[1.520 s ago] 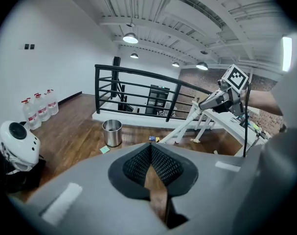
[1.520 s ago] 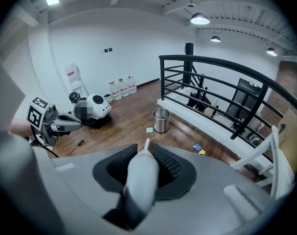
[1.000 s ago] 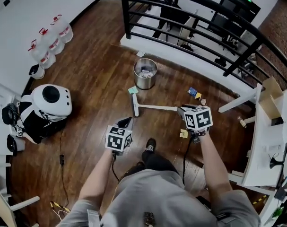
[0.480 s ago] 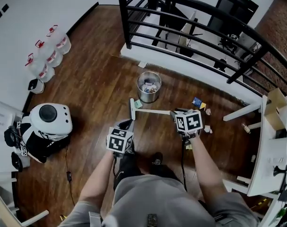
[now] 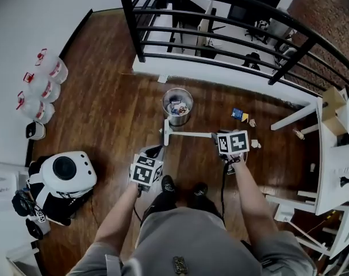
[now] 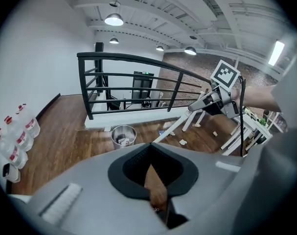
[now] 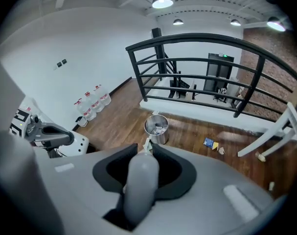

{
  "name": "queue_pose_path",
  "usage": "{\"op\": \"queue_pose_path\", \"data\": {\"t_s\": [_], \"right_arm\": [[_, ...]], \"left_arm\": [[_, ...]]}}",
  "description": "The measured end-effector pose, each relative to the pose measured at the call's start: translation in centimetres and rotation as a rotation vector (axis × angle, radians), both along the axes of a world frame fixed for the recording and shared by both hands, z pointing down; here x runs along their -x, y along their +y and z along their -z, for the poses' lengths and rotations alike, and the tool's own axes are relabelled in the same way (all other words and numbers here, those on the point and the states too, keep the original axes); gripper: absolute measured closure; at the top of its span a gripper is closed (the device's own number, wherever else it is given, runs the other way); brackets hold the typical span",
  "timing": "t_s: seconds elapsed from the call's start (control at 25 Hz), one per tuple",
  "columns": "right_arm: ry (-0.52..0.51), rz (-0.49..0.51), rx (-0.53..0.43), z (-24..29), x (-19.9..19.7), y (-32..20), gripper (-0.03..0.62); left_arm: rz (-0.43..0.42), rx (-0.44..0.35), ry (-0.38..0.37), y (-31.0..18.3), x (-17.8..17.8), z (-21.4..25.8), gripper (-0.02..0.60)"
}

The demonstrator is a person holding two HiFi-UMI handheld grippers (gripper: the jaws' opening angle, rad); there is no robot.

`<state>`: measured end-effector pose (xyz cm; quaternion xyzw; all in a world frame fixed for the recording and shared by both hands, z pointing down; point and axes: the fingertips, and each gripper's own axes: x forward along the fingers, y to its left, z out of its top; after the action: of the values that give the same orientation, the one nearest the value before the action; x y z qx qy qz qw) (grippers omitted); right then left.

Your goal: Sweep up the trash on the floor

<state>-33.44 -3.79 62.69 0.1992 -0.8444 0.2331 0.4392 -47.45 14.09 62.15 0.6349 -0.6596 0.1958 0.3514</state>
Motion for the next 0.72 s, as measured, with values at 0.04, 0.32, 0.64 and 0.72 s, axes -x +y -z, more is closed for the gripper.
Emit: {"op": "queue_pose_path", "data": {"t_s": [0.04,0.32,0.64,0.72], "right_arm": [[0.002,-0.014,0.006,-0.1,-0.4,-0.2,0.498],[0.025,-0.068,0.024,0.0,-4.1,-1.8,0.497],[0.047,-0.112,0.0,0.8,-11.4,-4.8,0.497],[0.052,-0.14,-0.012,1.2,-13.9,-5.9,0.497]], "left_arm": [[-0.01,-0.002,0.002,-0.4,0.1,0.0,0.575],[-0.057,0.004,0.038,-2.5,-2.5,-1.3,0.575],[-0.108,0.005,0.05,-5.3,-7.1,-1.7,0.575],[-0.124,-0.002,0.048,-6.5,-8.5,-1.5,0.575]]}}
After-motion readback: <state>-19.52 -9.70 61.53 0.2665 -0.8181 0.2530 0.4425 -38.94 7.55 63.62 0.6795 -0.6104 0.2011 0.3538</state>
